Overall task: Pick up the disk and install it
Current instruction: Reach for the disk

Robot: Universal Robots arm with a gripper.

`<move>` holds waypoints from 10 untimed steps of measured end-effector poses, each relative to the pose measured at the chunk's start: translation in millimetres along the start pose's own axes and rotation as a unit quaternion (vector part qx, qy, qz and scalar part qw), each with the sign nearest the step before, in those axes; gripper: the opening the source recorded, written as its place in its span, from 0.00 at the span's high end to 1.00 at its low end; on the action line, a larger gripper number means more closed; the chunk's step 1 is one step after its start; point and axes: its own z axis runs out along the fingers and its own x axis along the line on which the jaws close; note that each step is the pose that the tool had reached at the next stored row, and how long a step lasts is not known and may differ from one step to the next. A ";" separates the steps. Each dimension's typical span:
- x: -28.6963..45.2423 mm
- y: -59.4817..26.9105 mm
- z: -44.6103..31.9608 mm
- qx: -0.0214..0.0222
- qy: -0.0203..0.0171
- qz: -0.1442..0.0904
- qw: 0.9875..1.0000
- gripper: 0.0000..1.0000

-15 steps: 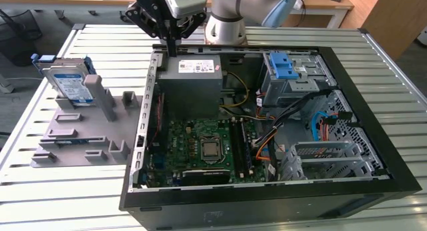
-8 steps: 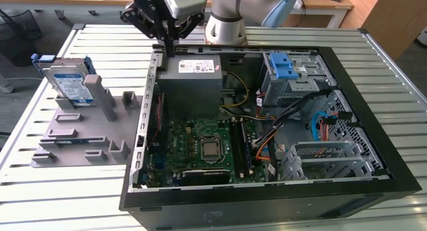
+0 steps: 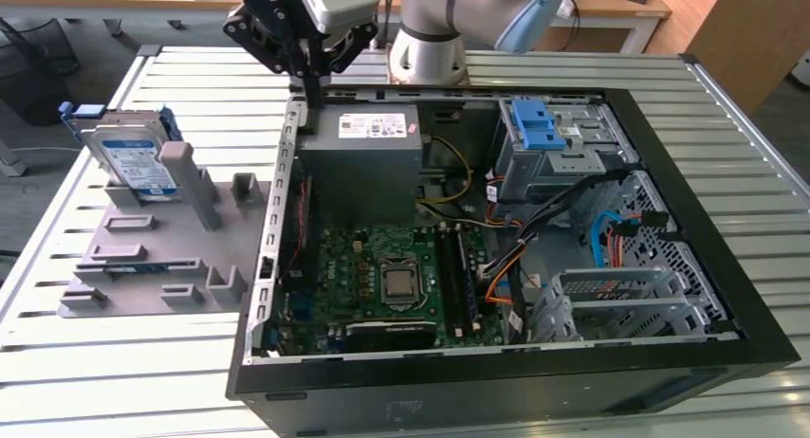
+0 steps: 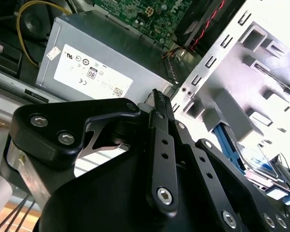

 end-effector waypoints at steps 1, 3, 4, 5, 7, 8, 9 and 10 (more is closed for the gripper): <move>1.1 0.2 0.2 0.000 0.000 0.000 1.000 0.89; 4.0 0.6 0.8 0.000 0.000 0.000 1.000 0.89; 5.8 0.9 1.1 0.000 0.000 0.001 1.000 0.89; 7.8 1.2 1.4 0.000 0.000 0.002 1.000 0.89; 10.9 1.2 1.8 0.000 0.000 0.003 1.000 0.89; 12.1 1.2 2.0 0.000 0.000 0.003 1.000 0.89; 13.2 1.2 2.2 0.000 0.000 0.003 1.000 0.89; 13.7 1.2 2.3 0.000 0.000 0.003 1.000 0.89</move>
